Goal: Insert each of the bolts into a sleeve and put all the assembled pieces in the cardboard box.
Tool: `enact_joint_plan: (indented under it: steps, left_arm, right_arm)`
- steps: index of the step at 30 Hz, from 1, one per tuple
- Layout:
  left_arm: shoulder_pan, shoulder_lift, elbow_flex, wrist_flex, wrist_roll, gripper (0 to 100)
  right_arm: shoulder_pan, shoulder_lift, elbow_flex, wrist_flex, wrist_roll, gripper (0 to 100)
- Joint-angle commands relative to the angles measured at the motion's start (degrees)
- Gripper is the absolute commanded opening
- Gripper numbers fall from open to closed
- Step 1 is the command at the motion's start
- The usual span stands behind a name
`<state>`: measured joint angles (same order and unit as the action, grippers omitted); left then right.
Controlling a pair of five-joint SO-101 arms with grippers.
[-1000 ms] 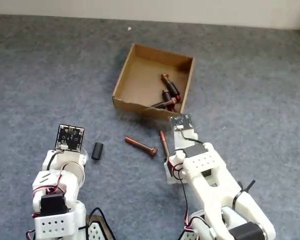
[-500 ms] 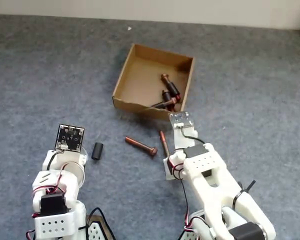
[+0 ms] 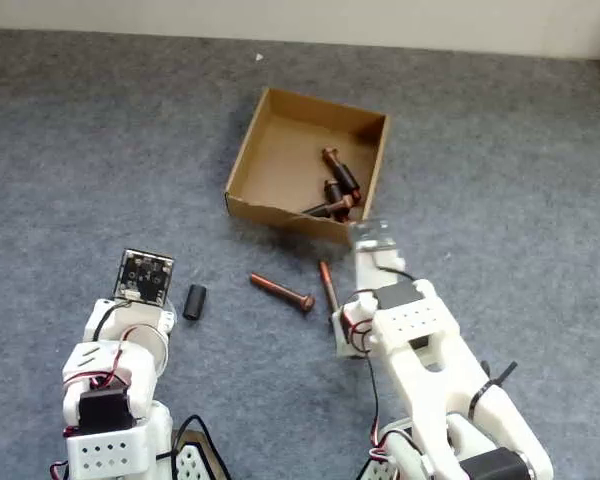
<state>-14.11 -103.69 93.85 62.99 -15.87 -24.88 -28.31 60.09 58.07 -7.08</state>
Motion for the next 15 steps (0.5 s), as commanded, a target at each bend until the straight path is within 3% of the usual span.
enact_joint_plan:
  steps: [1,8,15]
  left_arm:
    - [2.6,-0.1,-7.6,2.9,-5.9,15]
    - [14.8,0.4,-15.7,4.0,-9.8,7]
    - [22.5,8.8,-20.5,3.6,-11.3,10]
  right_arm:
    - [5.1,-1.8,-3.3,-5.7,-4.0,0.3]
    - [13.2,-1.8,1.6,-16.2,-9.4,0.3]
    - [16.7,-1.8,2.9,-19.6,-9.6,0.3]
